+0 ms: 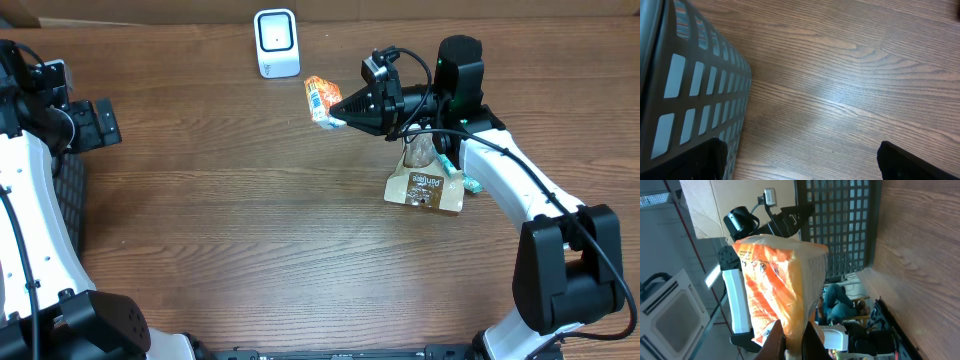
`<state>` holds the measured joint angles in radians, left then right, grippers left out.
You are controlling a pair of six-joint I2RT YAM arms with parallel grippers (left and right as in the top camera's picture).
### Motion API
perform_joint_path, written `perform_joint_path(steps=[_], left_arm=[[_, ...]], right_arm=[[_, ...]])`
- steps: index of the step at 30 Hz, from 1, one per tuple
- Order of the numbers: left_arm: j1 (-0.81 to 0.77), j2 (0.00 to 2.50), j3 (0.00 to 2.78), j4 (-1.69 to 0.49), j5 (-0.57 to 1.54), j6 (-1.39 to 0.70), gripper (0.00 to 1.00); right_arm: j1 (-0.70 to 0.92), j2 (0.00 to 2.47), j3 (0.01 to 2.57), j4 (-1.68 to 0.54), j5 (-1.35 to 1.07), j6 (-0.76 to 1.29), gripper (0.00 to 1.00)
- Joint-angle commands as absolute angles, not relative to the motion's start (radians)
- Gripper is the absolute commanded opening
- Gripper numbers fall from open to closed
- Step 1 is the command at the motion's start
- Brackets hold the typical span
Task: Scan the item barcode
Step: 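Lift the orange pack up toward the scanner with the right gripper, then hold the orange pack in front of the scanner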
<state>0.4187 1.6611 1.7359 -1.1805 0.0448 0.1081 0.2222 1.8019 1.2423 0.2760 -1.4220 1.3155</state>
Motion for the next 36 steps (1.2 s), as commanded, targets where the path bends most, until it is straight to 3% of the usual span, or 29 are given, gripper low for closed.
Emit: perform_joint_path(steps=[1, 10, 19, 22, 25, 29, 36], left_arm=[[0.412, 1.661, 1.736, -1.177, 0.044, 0.120, 1.00], [0.412, 1.661, 1.736, -1.177, 0.044, 0.120, 1.00], [0.412, 1.661, 1.736, -1.177, 0.044, 0.120, 0.99], [0.412, 1.661, 1.736, -1.177, 0.044, 0.120, 1.00], [0.410, 1.661, 1.736, -1.177, 0.044, 0.120, 1.00], [0.410, 1.661, 1.736, -1.177, 0.044, 0.120, 1.00], [0.410, 1.661, 1.736, -1.177, 0.044, 0.120, 1.00]], right_arm=[[0.218, 1.789, 1.247, 0.284, -1.437, 1.346, 0.04], [0.219, 1.789, 1.247, 0.284, -1.430, 1.319, 0.04], [0.291, 1.789, 1.246, 0.209, -1.414, 1.032, 0.04], [0.315, 1.789, 1.246, -0.040, -1.243, 0.835, 0.04], [0.338, 1.789, 1.247, -0.394, -0.863, 0.631, 0.04], [0.360, 1.789, 1.299, -0.551, -0.688, 0.551, 0.04], [0.426, 1.811, 1.782, -0.968, -0.131, 0.435, 0.04]])
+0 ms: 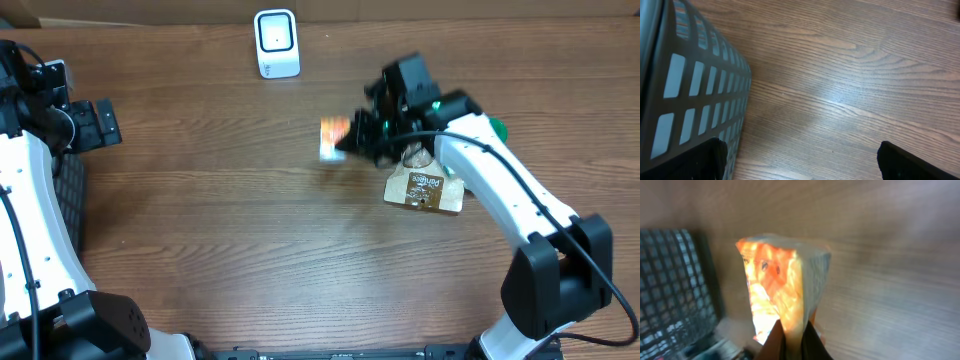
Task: Scan the item barcode
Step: 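Hold the orange pack in front of the scanner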
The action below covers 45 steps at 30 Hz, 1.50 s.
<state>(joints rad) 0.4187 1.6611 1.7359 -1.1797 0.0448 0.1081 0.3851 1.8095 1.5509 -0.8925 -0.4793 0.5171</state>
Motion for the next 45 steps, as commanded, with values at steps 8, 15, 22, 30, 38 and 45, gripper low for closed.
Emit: perform_joint_path(steps=[8, 15, 22, 30, 38, 45], left_arm=[[0.410, 1.661, 1.736, -1.177, 0.044, 0.120, 0.99], [0.410, 1.661, 1.736, -1.177, 0.044, 0.120, 1.00], [0.410, 1.661, 1.736, -1.177, 0.044, 0.120, 1.00], [0.410, 1.661, 1.736, -1.177, 0.044, 0.120, 1.00], [0.410, 1.661, 1.736, -1.177, 0.044, 0.120, 1.00], [0.410, 1.661, 1.736, -1.177, 0.044, 0.120, 0.99]], right_arm=[[0.603, 2.034, 2.062, -0.712, 0.516, 0.003, 0.04], [0.638, 2.334, 2.062, -0.122, 0.671, -0.611, 0.04], [0.638, 2.533, 2.062, 0.188, 0.569, -0.986, 0.04], [0.630, 2.583, 2.062, 0.279, 0.469, -1.003, 0.04], [0.625, 2.594, 2.062, 0.283, 0.466, -1.000, 0.04], [0.627, 2.592, 2.062, 0.283, 0.470, -0.995, 0.04]])
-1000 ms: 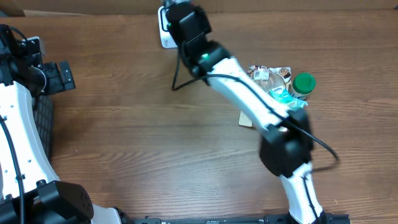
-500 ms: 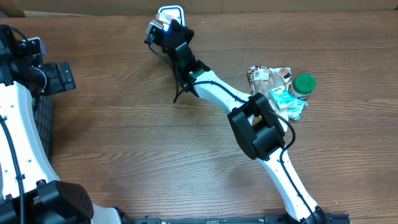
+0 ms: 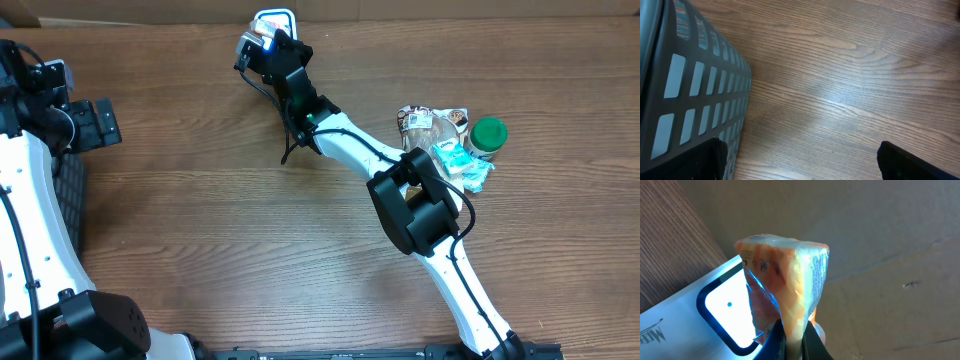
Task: Scan the item barcode
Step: 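Hold the orange pack in front of the scanner, then carry the orange pack right and set it on the item group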
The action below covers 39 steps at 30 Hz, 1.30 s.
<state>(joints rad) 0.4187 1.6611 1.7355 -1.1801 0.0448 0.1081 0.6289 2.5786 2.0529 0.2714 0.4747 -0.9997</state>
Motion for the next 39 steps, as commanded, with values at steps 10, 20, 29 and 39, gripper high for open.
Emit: perform_joint_path(steps=[10, 20, 29, 39], left_arm=[[0.410, 1.661, 1.736, -1.177, 0.044, 0.120, 1.00], [0.410, 1.661, 1.736, -1.177, 0.044, 0.120, 1.00], [0.410, 1.661, 1.736, -1.177, 0.044, 0.120, 1.00], [0.412, 1.661, 1.736, -1.177, 0.044, 0.120, 1.00]], right_arm=[[0.626, 2.391, 2.062, 0.160, 0.470, -0.691, 0.04], [0.604, 2.033, 2.062, -0.421, 0.183, -0.138, 0.04], [0.421, 1.752, 2.062, -1.096, -0.103, 0.312, 0.04], [0.166, 1.789, 1.886, -1.424, -0.151, 0.374, 0.04]])
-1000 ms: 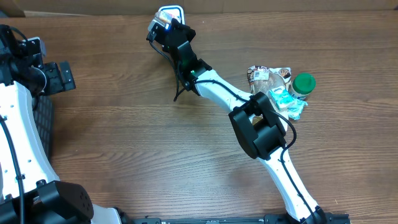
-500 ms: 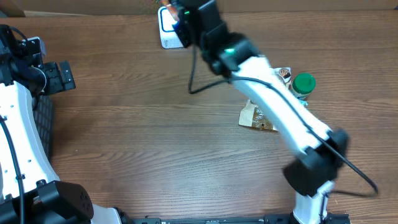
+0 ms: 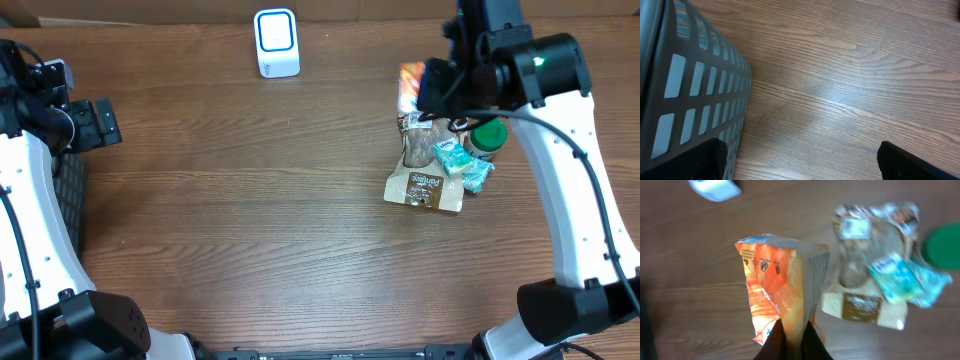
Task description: Scan the item barcode
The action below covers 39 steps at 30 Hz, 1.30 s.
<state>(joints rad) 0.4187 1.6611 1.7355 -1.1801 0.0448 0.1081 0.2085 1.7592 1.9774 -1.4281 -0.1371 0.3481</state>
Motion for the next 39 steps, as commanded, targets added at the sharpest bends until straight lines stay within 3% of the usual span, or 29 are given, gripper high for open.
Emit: perform_joint_path(steps=[1, 7, 9, 11, 12, 15, 24, 26, 27, 39], left_arm=[[0.412, 1.661, 1.736, -1.177, 0.044, 0.120, 1.00], [0.412, 1.661, 1.736, -1.177, 0.044, 0.120, 1.00], [0.412, 1.661, 1.736, -1.177, 0.044, 0.120, 1.00], [0.412, 1.661, 1.736, -1.177, 0.044, 0.120, 1.00], [0.411, 1.661, 1.736, -1.177, 0.044, 0.120, 1.00], [0.411, 1.661, 1.736, -1.177, 0.044, 0.120, 0.99], [0.411, 1.661, 1.736, -1.177, 0.044, 0.120, 0.99], [0.411, 1.661, 1.736, -1.177, 0.044, 0.120, 1.00], [0.411, 1.661, 1.736, -1.177, 0.044, 0.120, 1.00], [0.411, 1.661, 1.736, -1.177, 0.044, 0.120, 1.00]], right_arm=[[0.147, 1.791, 1.831, -1.406, -0.139, 0.374, 0.04], [0.033, 1.792, 1.516, -1.185, -0.087, 0.374, 0.04], [-0.009, 1.792, 1.468, -1.126, -0.092, 0.374, 0.15], [-0.035, 1.792, 1.448, -1.104, -0.096, 0.367, 0.40], [-0.036, 1.792, 1.448, -1.105, -0.102, 0.358, 0.45], [-0.038, 1.792, 1.465, -1.111, -0.176, 0.252, 0.55], [0.028, 1.629, 1.711, -1.358, -0.227, 0.154, 0.65], [0.081, 1.524, 1.735, -1.395, -0.226, 0.155, 0.78], [0.109, 1.462, 1.737, -1.407, -0.226, 0.155, 1.00], [0.162, 1.122, 1.737, -1.529, -0.205, 0.205, 1.00]])
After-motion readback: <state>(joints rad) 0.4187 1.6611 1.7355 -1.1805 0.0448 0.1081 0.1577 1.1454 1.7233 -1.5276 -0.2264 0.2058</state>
